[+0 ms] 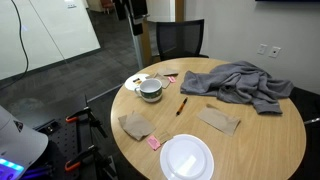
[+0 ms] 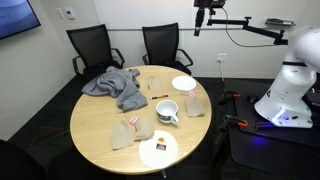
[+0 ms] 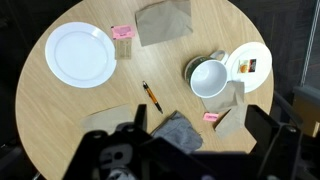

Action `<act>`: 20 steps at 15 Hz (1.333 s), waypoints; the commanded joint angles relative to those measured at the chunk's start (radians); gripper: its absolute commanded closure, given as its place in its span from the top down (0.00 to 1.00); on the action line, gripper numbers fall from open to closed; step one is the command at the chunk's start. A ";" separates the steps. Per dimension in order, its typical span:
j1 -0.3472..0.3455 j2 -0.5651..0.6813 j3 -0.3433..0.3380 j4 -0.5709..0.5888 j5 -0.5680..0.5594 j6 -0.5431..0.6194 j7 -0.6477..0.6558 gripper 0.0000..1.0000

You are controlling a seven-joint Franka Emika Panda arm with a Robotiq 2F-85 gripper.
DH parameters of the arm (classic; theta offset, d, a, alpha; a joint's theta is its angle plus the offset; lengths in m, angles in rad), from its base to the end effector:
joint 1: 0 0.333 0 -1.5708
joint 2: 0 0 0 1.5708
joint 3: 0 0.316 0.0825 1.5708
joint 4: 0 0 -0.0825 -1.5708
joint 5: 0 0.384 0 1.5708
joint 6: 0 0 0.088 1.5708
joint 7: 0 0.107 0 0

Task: Move the white and green mug to the right side of the table

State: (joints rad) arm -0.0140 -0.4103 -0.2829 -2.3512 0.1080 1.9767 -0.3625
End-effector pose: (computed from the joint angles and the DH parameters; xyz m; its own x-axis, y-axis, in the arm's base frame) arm 0.4127 -0.1266 0.4838 0.9955 0.0364 0.0877 0.0527 -0.9801 -0.1913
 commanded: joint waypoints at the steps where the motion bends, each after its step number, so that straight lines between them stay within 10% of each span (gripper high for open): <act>1: -0.004 0.067 0.065 0.000 0.022 0.044 0.041 1.00; 11: 0.005 0.146 0.244 -0.109 0.023 0.195 0.379 1.00; 20: 0.032 0.241 0.368 -0.292 0.064 0.586 0.785 1.00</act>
State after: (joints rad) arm 0.0124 -0.2142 0.0577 -2.6034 0.1483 2.4454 0.3174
